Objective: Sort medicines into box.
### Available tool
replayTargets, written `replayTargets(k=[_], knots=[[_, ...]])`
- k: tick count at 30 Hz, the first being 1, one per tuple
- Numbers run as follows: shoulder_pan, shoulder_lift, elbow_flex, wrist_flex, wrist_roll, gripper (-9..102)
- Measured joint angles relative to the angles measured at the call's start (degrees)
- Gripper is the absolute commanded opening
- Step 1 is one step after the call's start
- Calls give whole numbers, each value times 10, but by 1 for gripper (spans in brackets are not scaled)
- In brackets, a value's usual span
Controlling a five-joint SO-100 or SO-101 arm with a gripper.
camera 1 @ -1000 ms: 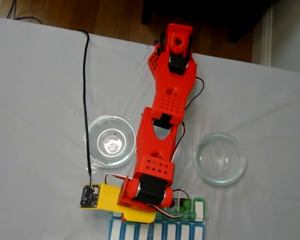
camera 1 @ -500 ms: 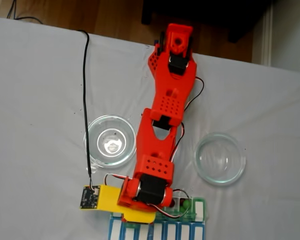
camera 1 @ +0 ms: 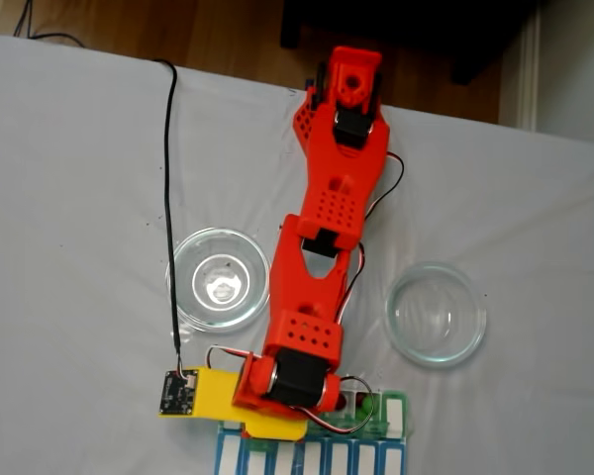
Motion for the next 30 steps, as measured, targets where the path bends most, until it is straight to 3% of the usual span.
replayTargets(k=[4,20,30], knots=[[0,9,43,0,-11,1],[11,229,248,0,19,1],[-31,343,391,-25,37,1]])
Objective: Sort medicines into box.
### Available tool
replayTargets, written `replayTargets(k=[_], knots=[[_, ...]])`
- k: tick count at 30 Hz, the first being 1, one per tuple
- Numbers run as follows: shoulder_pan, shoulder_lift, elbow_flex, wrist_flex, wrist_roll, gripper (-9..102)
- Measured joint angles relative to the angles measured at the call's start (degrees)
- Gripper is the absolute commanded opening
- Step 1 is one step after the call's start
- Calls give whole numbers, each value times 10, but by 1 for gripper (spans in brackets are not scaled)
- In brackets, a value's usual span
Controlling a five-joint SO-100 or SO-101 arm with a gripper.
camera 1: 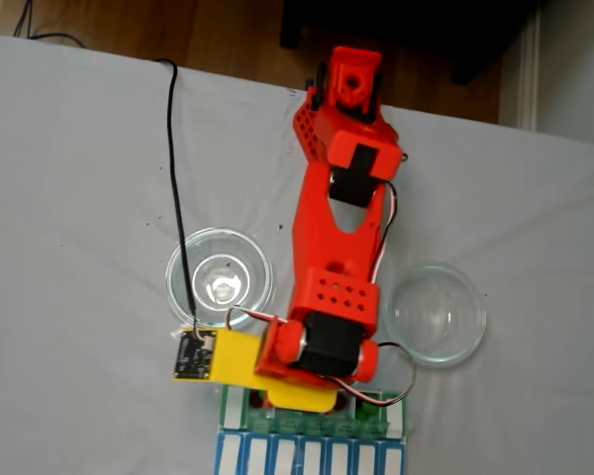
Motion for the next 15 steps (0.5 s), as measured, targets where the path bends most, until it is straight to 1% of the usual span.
replayTargets(k=[4,7,13,15], knots=[[-2,26,38,-56,18,1],[-8,47,56,-72,37,1],[-55,123,142,-105,91,1],[-71,140,171,-132,100,1]])
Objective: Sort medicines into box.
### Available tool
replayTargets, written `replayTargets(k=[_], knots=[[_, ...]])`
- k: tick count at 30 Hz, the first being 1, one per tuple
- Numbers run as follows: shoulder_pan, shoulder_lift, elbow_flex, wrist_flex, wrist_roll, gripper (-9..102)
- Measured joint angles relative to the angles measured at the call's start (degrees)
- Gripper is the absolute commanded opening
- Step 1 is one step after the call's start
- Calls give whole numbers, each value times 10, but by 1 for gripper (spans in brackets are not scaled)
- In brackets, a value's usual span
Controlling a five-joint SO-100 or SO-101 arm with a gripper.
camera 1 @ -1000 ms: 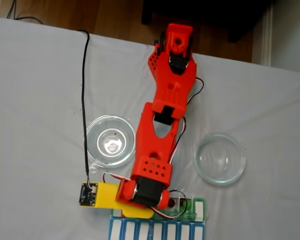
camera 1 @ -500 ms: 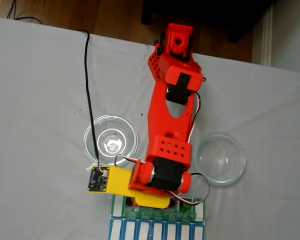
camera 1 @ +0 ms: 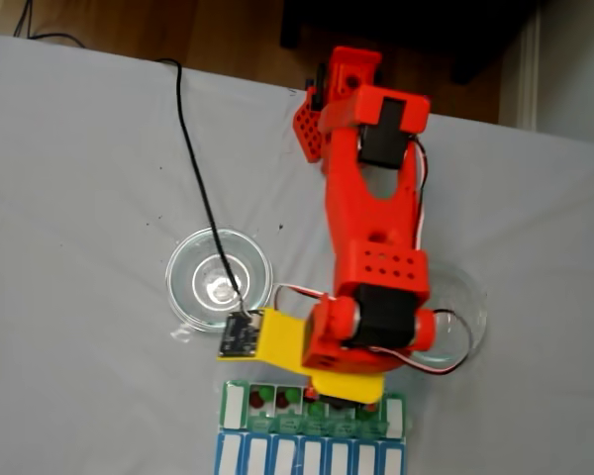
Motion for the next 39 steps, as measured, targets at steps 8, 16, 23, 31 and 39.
replayTargets(k=[8,16,23,31,39], knots=[[-42,63,156,-160,-12,1],[-81,130,274,-298,31,1],[-93,138,322,-389,31,1],[-83,118,322,-430,31,1],[-96,103,333,-475,23,1]])
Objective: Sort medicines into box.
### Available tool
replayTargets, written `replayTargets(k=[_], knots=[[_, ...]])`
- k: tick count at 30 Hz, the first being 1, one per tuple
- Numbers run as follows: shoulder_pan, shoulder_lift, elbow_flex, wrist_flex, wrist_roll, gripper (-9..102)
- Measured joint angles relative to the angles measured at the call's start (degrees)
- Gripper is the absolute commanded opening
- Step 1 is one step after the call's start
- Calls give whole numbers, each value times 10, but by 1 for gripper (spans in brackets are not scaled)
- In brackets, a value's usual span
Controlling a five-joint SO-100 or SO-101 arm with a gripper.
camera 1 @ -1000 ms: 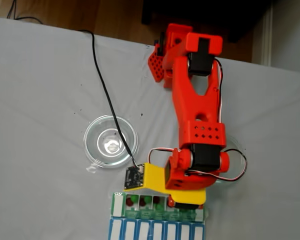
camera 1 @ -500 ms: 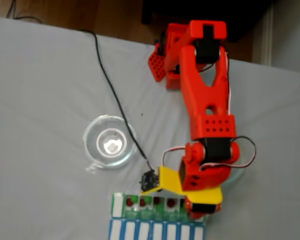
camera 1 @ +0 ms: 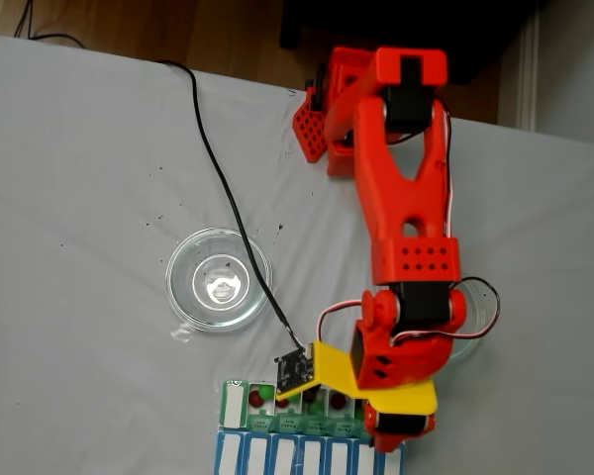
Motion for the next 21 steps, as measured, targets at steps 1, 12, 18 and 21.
replayTargets(k=[1,12,18,21], knots=[[-1,-4,5,-5,-1,1],[-6,-15,34,-33,-15,1],[-6,-22,43,-32,-25,1],[-6,-28,48,-32,-30,1]])
